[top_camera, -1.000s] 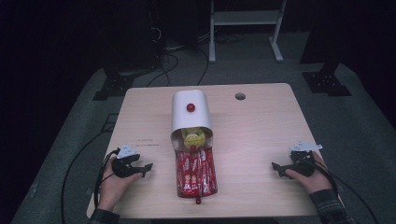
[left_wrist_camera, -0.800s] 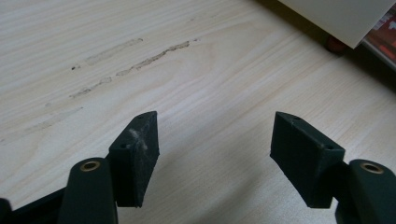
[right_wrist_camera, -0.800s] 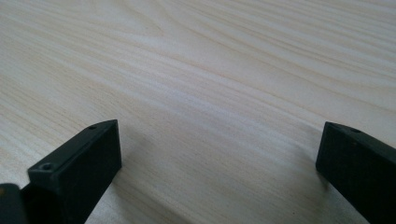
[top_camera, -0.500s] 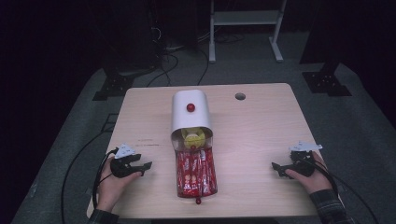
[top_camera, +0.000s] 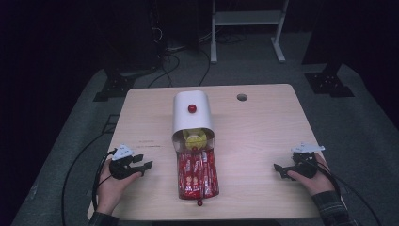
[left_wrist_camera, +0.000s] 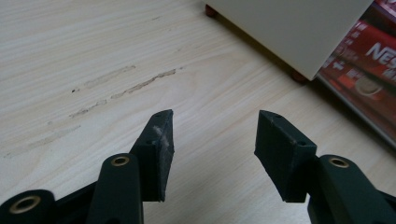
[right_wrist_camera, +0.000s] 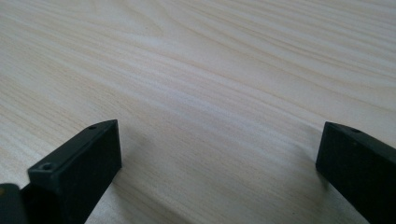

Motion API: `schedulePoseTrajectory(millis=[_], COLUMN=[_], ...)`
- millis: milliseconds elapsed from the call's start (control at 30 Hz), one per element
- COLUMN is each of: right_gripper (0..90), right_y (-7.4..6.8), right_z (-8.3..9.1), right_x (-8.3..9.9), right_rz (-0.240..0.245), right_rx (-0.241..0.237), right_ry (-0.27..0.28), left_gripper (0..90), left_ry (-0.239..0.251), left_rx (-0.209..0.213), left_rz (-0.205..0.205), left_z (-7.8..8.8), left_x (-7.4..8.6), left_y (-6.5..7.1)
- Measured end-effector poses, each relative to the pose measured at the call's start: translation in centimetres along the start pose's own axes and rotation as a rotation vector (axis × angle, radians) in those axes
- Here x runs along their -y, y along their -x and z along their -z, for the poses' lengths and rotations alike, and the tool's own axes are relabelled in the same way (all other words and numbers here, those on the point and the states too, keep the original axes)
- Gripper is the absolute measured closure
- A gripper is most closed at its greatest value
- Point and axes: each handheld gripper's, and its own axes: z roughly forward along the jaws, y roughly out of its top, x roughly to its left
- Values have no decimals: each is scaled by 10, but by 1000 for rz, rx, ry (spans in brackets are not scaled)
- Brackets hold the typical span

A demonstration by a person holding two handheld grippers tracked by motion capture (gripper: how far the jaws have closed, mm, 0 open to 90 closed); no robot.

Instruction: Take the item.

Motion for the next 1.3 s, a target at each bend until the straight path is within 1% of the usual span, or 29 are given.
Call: schedulePoseTrajectory(millis=[133,200,233,467,700,800,833,967,1000,1300], right_gripper=[0,0,0,0,0,0,0,0,0,0], right_y=[0,0,0,0,0,0,0,0,0,0], right_z=[0,0,0,0,0,0,0,0,0,0], right_x=[0,0,0,0,0,0,0,0,0,0], right_rz=[0,0,0,0,0,1,1,1,1,0], right_rx=[0,0,0,0,0,0,0,0,0,0], right_ry=[0,0,0,0,0,0,0,0,0,-1], left_gripper=[495,509,519,544,548,552,554,556,557,565], left_ry=[10,23,23,48,67,67,72,83,78,95], left_rx=[2,12,13,31,57,67,74,85,89,109], left_rz=[3,21,15,32,19,6,-4,-13,-17,-26], left_z=[3,4,5,10,13,14,14,14,15,16], left_x=[-2,-3,-4,-8,-13,-16,-18,-20,-21,-25], left_y=[3,5,6,12,22,26,29,34,35,43])
